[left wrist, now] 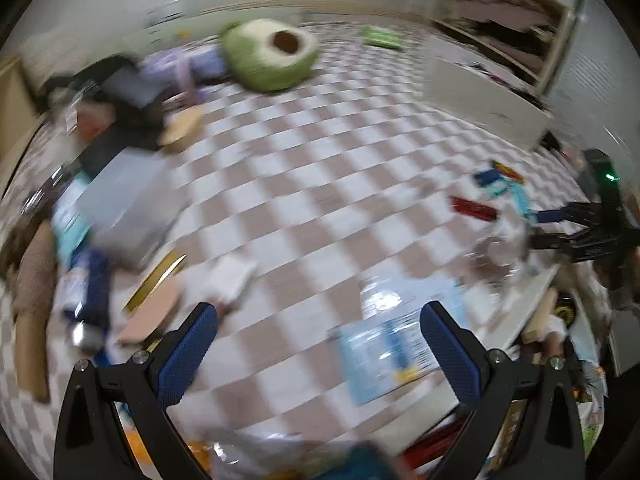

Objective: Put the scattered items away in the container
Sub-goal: 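Grasp the teal palm-print lighter with the right tool while the left grasps the red lighter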

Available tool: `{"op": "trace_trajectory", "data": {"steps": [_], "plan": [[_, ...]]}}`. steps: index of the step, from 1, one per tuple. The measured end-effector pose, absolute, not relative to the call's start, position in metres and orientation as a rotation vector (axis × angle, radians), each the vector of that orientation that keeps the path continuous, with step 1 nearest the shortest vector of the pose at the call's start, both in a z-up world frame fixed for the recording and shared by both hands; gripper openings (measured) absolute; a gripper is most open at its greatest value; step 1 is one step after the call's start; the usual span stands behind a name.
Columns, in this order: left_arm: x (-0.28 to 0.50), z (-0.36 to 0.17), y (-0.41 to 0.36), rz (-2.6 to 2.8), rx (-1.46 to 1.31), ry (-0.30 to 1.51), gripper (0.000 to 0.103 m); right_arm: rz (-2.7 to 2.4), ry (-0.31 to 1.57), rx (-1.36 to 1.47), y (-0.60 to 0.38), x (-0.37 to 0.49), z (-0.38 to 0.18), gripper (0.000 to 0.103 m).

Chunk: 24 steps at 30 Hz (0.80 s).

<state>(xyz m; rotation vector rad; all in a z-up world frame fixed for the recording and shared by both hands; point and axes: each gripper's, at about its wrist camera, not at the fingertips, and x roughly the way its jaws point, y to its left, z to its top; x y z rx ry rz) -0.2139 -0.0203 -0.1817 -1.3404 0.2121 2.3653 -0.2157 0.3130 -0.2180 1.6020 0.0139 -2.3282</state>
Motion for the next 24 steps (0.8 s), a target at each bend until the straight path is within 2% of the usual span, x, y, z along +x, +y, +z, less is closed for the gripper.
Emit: {"op": "trace_trajectory", "data": {"steps": [4, 14, 24], "plan": [[-0.221, -0.18, 0.03, 2.282, -1.267, 0.354, 0.101, -2.317, -0.001, 1.6, 0.313, -0.214, -0.218, 0.081], [-0.264, -0.191, 0.136, 2.116, -1.355, 0.315, 0.101, -2.308, -0.002, 1.56, 0.317, -0.207, -0.207, 0.081], [-0.284, -0.229, 0.215, 2.035, -1.49, 0.45, 0.101, -2.319, -0.046, 1.607, 0.34, -0.197, -0.207, 0.081]]}}
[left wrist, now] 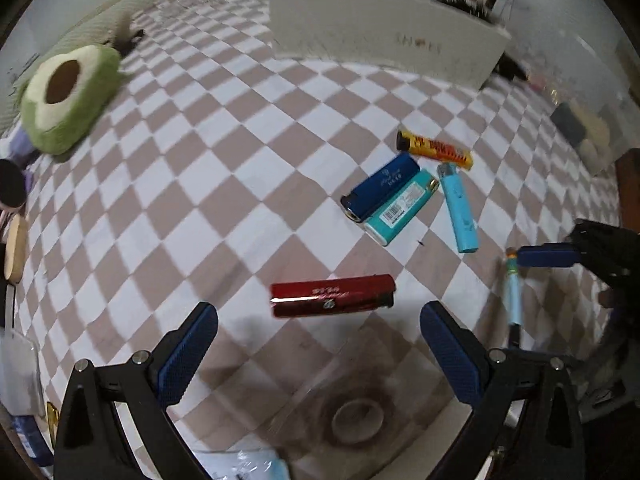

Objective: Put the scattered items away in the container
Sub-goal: 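Grasp the teal palm-print lighter with the right tool while the left grasps the red lighter, then lift both held lighters and carry them over the white box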

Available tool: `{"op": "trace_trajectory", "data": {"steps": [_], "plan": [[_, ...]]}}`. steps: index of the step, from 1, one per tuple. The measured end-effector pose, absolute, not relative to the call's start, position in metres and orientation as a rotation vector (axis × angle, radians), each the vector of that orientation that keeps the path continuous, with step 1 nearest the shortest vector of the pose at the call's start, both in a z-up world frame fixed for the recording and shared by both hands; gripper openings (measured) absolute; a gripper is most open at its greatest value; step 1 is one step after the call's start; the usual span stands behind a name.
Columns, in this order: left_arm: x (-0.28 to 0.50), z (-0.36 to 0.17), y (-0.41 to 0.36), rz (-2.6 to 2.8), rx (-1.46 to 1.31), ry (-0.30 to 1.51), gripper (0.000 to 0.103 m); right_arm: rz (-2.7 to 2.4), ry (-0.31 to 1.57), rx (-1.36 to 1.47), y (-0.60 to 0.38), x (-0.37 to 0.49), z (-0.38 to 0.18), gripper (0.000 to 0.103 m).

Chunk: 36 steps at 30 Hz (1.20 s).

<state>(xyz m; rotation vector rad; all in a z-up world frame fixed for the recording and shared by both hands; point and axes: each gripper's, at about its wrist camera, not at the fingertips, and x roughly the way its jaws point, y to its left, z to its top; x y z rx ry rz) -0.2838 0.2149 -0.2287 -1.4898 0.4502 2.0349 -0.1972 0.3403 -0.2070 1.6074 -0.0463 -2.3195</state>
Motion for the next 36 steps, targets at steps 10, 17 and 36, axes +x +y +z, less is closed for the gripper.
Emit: {"op": "trace_trajectory", "data": {"steps": [10, 17, 36], "plan": [[-0.29, -0.258, 0.244, 1.989, -1.561, 0.527, 0.101, -2.298, -0.092, 1.626, 0.356, -0.192, -0.212, 0.081], [-0.292, -0.269, 0.258, 1.992, -1.583, 0.548, 0.095, -2.297, -0.115, 1.626, 0.367, -0.189, -0.214, 0.081], [-0.282, -0.213, 0.229, 2.108, -1.547, 0.415, 0.083, -2.322, -0.186, 1.593, 0.378, -0.173, -0.191, 0.081]]}}
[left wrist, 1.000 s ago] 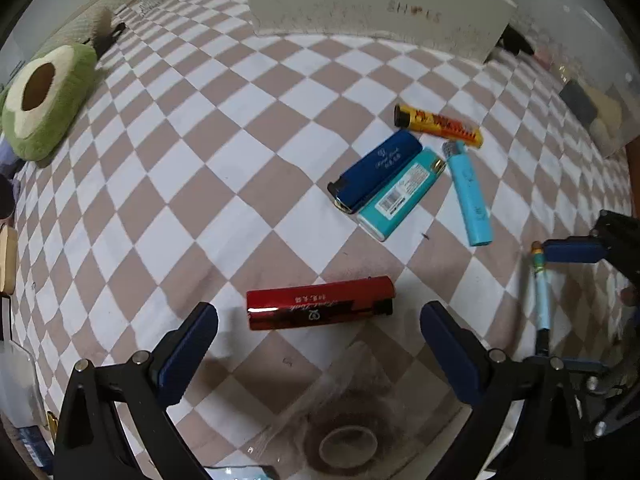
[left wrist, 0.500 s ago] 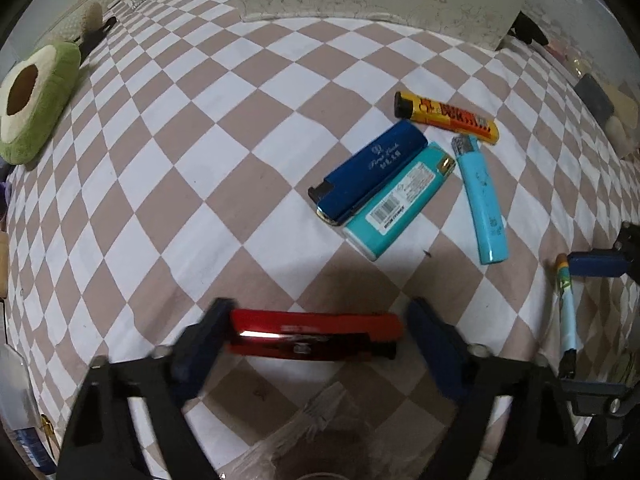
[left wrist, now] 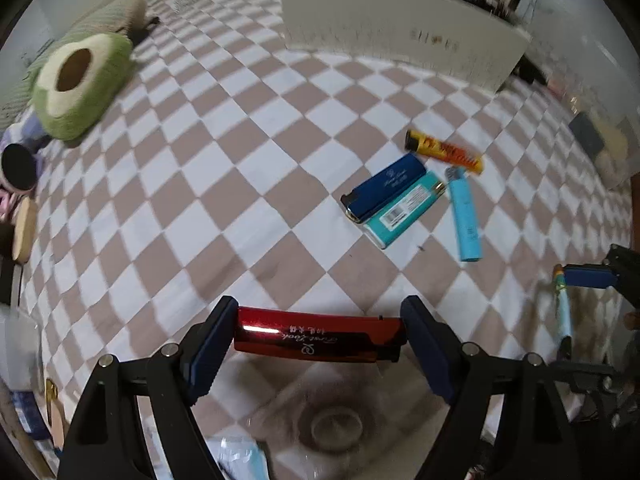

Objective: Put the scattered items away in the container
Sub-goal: 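Lift both held lighters and carry them over the white box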

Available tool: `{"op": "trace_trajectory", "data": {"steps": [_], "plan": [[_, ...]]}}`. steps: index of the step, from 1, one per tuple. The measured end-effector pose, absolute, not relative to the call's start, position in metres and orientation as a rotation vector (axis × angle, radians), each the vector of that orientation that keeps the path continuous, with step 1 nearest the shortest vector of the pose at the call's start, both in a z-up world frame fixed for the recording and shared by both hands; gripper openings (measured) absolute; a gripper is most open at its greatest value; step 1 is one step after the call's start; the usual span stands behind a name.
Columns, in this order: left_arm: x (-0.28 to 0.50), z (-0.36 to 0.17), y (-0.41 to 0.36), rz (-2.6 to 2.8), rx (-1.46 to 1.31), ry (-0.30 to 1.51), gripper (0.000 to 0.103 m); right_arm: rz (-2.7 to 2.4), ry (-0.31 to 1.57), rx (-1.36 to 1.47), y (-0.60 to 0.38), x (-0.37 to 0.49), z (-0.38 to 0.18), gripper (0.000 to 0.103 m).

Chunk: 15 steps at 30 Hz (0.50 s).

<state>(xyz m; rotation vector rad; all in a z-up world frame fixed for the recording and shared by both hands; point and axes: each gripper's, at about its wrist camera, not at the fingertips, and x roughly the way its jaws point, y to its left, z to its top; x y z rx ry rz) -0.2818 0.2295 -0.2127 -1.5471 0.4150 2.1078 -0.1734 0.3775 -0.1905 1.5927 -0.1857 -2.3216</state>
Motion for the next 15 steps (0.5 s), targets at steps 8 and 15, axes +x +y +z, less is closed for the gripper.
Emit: {"op": "trace_trajectory", "data": {"steps": [8, 15], "plan": [[-0.245, -0.166, 0.191, 2.197, -1.461, 0.356, 0.083, -2.398, -0.122, 1.502, 0.372, -0.158, -0.152, 0.081], [-0.215, -0.126, 0.176, 2.226, -1.413, 0.261, 0.083, -2.425, -0.106, 1.442, 0.364, -0.143, -0.12, 0.081]]}}
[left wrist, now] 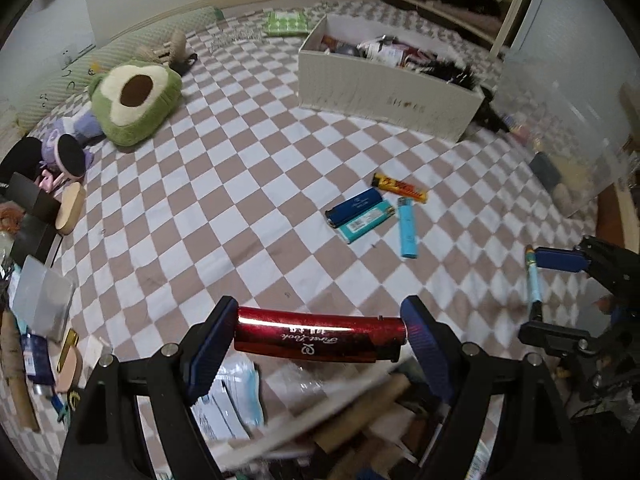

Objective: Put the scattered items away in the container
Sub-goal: 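Lift both held lighters and carry them over the white box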

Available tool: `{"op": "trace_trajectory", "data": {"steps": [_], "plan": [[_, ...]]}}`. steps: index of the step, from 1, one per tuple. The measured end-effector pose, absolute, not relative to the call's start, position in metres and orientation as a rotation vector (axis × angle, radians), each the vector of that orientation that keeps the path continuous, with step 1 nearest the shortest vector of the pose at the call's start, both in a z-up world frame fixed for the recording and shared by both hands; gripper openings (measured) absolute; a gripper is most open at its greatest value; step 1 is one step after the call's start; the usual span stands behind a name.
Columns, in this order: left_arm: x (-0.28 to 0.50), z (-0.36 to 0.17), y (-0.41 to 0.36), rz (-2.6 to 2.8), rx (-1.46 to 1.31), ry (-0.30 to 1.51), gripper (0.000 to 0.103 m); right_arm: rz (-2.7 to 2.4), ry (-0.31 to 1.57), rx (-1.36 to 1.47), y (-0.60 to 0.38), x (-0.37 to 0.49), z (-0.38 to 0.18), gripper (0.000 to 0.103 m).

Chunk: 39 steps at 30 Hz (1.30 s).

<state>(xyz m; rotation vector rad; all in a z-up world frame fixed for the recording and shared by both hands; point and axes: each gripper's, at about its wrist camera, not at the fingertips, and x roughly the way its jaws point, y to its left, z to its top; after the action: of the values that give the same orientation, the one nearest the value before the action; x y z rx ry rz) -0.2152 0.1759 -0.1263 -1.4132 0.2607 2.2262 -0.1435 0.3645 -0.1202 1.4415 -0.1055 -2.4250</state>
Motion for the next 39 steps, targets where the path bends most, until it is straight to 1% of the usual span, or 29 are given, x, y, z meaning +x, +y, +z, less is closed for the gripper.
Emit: {"op": "trace_trajectory", "data": {"steps": [11, 13, 24, 33, 39], "plan": [[-0.14, -0.069, 0.14, 2.289, -1.32, 0.163, 0.083, -2.436, -0.04, 1.335, 0.336, -0.103, -0.072, 0.081], [-0.125, -0.06, 0.128, 2.291, -1.314, 0.104, 0.083, -2.439, -0.028, 1.314, 0.33, -0.095, -0.063, 0.081], [-0.067, -0.026, 0.082, 2.338, -1.239, 0.022, 0.083, -2.405, 0.021, 1.24, 0.292, -0.054, -0.039, 0.081], [-0.031, -0.016, 0.051, 2.342, -1.234, -0.005, 0.083, -2.364, 0.057, 1.207, 0.265, -0.036, -0.033, 0.081], [-0.022, -0.03, 0.038, 2.35, -1.242, 0.015, 0.083, -2.318, 0.065, 1.25, 0.251, -0.042, -0.045, 0.081]]}}
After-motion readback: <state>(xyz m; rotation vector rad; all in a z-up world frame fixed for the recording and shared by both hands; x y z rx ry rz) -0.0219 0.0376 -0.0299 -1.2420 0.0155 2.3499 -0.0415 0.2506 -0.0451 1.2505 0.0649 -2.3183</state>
